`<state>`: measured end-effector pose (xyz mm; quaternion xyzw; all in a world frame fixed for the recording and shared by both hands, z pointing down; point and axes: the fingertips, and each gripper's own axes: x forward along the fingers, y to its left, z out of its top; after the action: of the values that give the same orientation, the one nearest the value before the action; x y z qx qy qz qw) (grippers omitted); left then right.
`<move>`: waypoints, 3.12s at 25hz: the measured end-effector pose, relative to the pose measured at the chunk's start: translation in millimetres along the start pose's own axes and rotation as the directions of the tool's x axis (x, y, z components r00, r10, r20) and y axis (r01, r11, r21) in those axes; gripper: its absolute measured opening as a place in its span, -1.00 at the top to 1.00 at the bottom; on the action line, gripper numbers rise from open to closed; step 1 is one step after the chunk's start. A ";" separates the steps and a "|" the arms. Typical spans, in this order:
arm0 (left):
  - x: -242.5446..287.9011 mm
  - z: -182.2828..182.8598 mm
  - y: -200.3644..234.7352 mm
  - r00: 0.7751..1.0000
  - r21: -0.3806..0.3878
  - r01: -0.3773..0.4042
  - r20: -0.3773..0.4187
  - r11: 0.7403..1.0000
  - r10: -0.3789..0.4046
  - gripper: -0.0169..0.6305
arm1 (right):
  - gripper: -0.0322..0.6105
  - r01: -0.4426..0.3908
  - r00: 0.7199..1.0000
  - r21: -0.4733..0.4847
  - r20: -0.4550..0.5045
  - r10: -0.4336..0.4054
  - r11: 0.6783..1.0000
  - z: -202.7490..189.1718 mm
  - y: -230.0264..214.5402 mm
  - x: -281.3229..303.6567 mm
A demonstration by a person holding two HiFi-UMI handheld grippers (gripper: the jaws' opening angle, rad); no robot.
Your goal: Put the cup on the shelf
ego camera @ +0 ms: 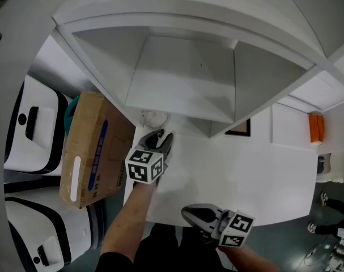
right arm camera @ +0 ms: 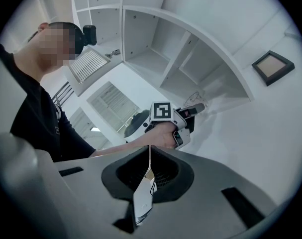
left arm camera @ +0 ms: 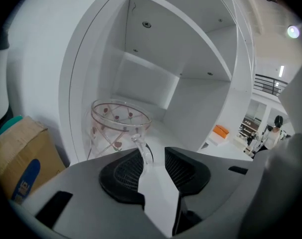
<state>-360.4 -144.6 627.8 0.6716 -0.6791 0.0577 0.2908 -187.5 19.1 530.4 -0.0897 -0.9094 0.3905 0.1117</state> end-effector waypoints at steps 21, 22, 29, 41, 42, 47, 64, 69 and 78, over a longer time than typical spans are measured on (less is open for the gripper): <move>-8.9 23.0 36.7 0.985 -0.044 -0.169 0.034 0.985 0.170 0.37 | 0.85 0.005 0.999 -0.022 -0.040 -0.006 1.000 14.2 12.4 1.6; -5.8 24.6 35.7 0.985 -0.044 -0.168 0.031 0.985 0.169 0.37 | 0.85 0.007 0.999 -0.022 -0.044 -0.008 1.000 15.2 11.5 1.9; 15.3 36.9 36.8 0.989 -0.041 -0.149 0.017 0.988 0.150 0.38 | 0.85 0.003 1.000 -0.018 -0.025 -0.004 1.000 28.6 12.2 2.2; -10.6 71.3 13.2 0.972 0.119 -0.210 0.130 0.970 0.195 0.40 | 0.85 -0.009 1.000 -0.043 -0.011 0.009 0.999 50.3 17.2 -6.8; -18.7 73.1 8.5 0.971 0.118 -0.211 0.139 0.970 0.195 0.40 | 0.85 -0.014 1.000 -0.051 -0.008 0.013 0.999 53.4 19.9 -7.7; -66.1 72.1 -26.3 0.975 0.115 -0.183 0.152 0.976 0.165 0.49 | 0.85 -0.033 0.999 -0.095 0.004 0.033 0.995 68.3 42.4 -17.0; -197.7 96.1 -176.0 0.970 0.275 0.011 0.231 0.962 -0.077 0.82 | 0.85 0.036 0.991 -0.315 0.134 0.006 0.949 125.1 98.4 -58.8; -219.7 108.2 -201.5 0.952 0.337 0.053 0.266 0.940 -0.149 0.87 | 0.85 0.051 0.989 -0.350 0.145 0.000 0.935 127.6 105.3 -61.8; -243.5 111.9 -196.5 0.946 0.316 0.057 0.285 0.947 -0.153 0.88 | 0.85 0.056 0.990 -0.405 0.139 0.001 0.912 131.1 115.4 -54.4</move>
<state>-227.5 -1.2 359.3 0.7446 -0.6617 0.0410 0.0781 -162.4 -6.7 351.1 -0.0715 -0.9775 0.1957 0.0334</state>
